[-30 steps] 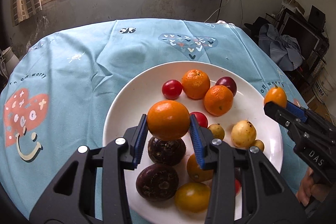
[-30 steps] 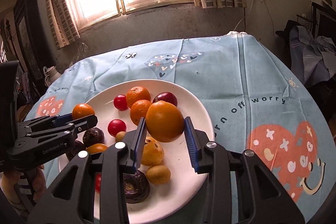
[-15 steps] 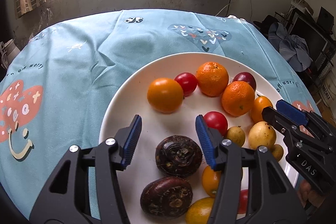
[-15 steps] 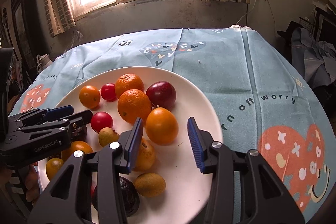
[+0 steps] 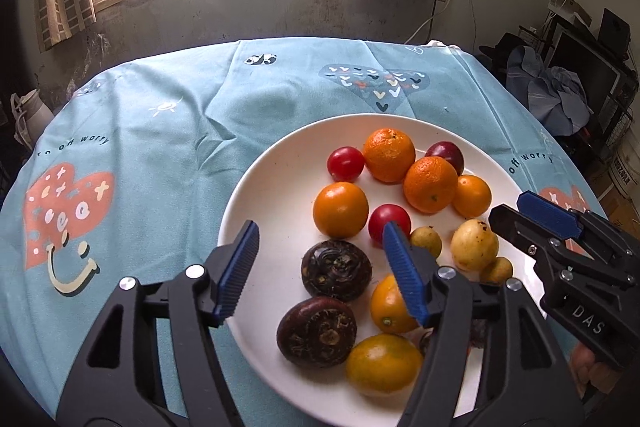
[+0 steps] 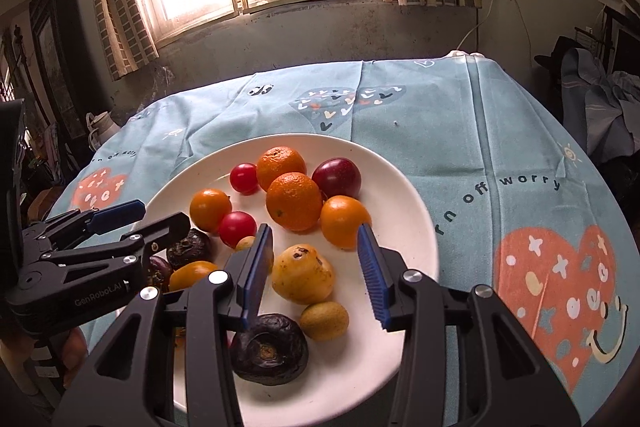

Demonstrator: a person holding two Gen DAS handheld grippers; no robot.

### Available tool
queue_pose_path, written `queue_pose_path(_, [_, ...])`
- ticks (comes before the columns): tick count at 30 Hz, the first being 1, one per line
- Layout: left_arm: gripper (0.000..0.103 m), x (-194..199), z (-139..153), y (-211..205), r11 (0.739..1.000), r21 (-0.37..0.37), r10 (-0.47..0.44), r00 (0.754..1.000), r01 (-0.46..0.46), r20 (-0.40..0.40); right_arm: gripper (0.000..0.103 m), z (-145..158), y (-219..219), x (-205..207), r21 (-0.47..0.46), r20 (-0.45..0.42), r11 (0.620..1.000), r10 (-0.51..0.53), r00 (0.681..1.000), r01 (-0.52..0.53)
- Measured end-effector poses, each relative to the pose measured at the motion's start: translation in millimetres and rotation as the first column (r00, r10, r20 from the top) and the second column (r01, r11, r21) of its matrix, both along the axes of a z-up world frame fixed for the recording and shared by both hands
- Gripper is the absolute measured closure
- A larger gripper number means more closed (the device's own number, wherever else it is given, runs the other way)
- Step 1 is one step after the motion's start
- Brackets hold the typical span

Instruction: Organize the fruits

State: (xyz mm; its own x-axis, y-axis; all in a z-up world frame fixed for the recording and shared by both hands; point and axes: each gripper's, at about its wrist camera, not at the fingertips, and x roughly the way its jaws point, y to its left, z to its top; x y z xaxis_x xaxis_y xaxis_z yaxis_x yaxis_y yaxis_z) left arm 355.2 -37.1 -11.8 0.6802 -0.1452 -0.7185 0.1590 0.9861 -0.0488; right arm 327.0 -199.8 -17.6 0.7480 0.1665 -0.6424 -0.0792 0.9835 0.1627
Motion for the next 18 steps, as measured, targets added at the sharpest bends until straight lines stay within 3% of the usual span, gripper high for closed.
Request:
queue_pose_path(9, [0.037, -47.5, 3.2, 2.3, 0.999, 0.034, 0.006, 1.0, -0.007, 0.021, 0.059, 13.2, 16.1, -39.2, -0.007, 0.016, 1.0, 0.025, 1.0, -0.025])
queue_pose_path(13, [0.023, -71.1, 3.3, 1.0, 0.999, 0.049, 0.006, 1.0, -0.008, 0.031, 0.057, 10.9, 24.2, -56.8, -0.037, -0.006, 0.999, 0.032, 0.999, -0.032])
queue_pose_path(18, [0.023, -99.3, 5.7, 5.9, 0.999, 0.038, 0.008, 0.999, -0.01, 0.035, 0.057, 9.2, 28.8, -85.3, -0.051, 0.002, 0.998, 0.04, 0.999, -0.04])
